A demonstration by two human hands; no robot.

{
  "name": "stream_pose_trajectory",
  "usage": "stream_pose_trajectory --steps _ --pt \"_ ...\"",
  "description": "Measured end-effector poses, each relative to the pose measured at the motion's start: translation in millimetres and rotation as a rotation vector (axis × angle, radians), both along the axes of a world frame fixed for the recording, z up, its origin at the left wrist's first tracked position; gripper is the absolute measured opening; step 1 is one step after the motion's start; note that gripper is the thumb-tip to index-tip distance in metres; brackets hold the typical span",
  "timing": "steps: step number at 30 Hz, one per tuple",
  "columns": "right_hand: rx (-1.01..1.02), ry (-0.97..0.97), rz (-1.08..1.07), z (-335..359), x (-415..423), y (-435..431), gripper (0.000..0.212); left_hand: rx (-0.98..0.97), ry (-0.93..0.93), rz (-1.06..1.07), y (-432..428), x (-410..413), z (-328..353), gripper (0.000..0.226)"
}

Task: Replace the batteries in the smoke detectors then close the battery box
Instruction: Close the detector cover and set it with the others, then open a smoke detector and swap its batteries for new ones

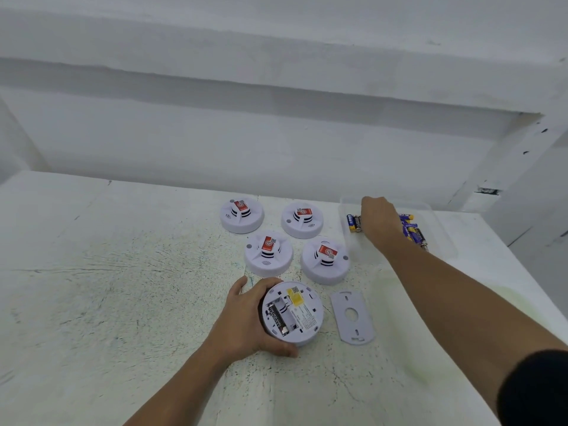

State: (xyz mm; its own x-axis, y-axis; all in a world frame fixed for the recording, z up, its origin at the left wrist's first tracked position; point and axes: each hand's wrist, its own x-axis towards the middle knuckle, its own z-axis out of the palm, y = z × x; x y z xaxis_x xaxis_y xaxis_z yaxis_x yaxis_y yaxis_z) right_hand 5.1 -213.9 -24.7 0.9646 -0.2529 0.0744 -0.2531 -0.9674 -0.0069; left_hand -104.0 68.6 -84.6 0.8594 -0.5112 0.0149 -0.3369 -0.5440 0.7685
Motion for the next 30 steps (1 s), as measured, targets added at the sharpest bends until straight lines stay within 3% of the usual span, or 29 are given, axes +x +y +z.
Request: stream_pose_trajectory --steps 3,11,14,19,22,26,30 --pt "0.039 0.005 -0.026 -5 2 -2 0.014 0.004 0.001 0.003 0 0 0 0.090" --pt "0.353 0.082 -0.174 -7 5 -12 0.036 -0.002 0.002 0.004 0 0 3 0.090" --pt "0.469 0.098 -0.223 -3 9 -15 0.029 -0.004 0.005 -0.004 0 1 0 0.093" --pt "0.674 -0.041 -0.240 25 -6 -17 0.025 0.001 0.011 -0.003 1 1 0 0.092" --pt "0.746 -0.220 -0.204 38 -26 -18 0.026 0.004 0.012 -0.007 1 -1 4 0.092" --pt "0.798 -0.320 -0.118 44 -57 -5 0.016 0.015 0.015 -0.016 1 0 1 0.092" --pt "0.910 -0.185 0.081 27 -97 35 0.010 0.005 0.008 -0.014 2 1 -4 0.091"
